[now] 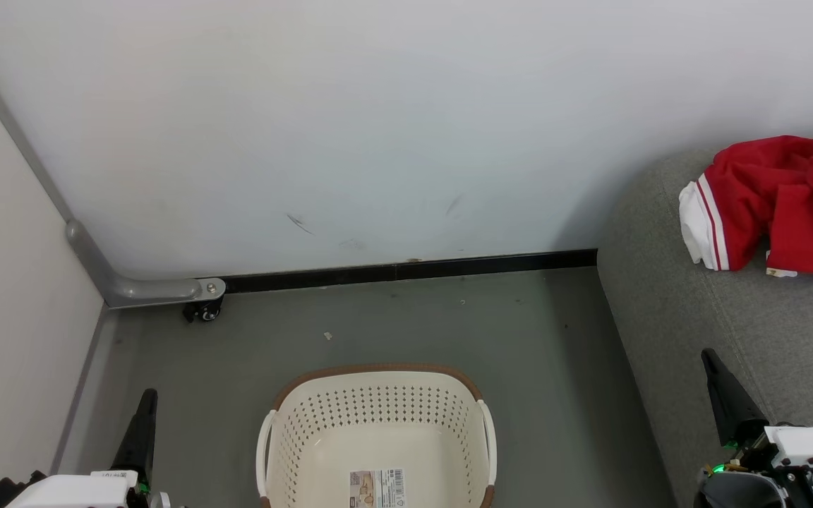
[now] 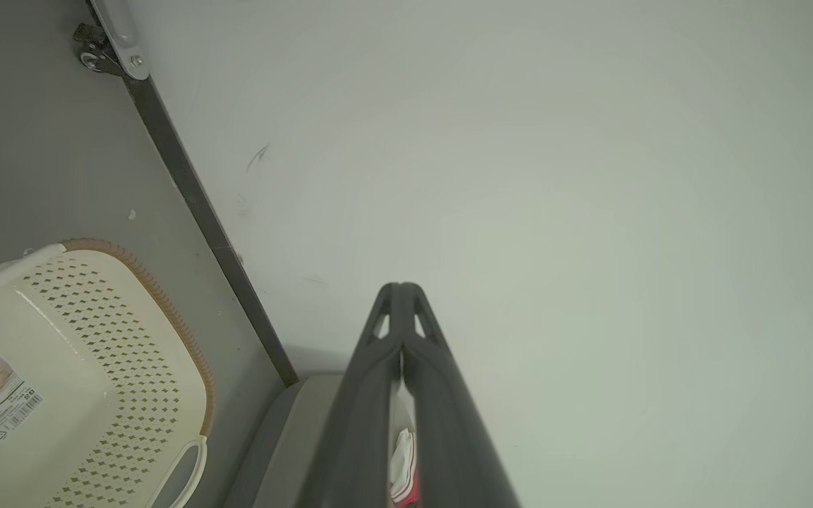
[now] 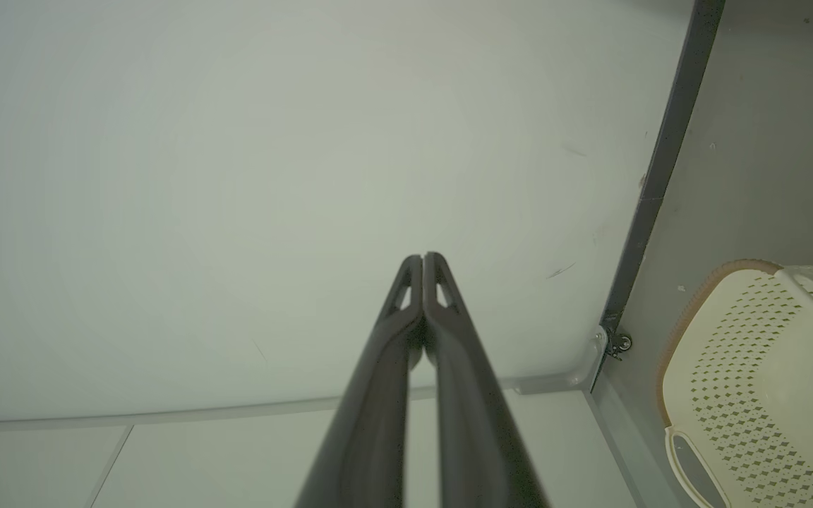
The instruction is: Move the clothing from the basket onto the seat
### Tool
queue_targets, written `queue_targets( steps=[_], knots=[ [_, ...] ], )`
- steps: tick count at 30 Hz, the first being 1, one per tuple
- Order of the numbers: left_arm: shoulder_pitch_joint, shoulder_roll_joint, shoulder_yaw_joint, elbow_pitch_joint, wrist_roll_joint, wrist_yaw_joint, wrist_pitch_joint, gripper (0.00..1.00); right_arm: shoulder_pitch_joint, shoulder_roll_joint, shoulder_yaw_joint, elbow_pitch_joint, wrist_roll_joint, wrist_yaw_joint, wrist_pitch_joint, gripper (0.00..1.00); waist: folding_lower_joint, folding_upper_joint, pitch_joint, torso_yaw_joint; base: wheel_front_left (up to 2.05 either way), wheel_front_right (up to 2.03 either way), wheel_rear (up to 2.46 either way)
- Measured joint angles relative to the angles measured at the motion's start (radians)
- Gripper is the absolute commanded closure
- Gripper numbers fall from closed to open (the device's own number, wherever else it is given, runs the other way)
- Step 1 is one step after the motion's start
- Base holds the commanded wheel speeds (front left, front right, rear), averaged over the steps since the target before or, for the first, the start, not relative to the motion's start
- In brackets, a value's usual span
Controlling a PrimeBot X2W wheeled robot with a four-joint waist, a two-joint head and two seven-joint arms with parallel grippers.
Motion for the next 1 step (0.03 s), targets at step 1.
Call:
queue_targets(
  steps=[1],
  knots=[
    [0.000,0.000,0.000,0.000,0.000,0.000,0.000,1.00,0.000,0.000,0.000,0.000,0.000,0.000,0.000,1.00,0.0000,0.0000,0.000,0.000,0.00,0.00,0.00]
  ],
)
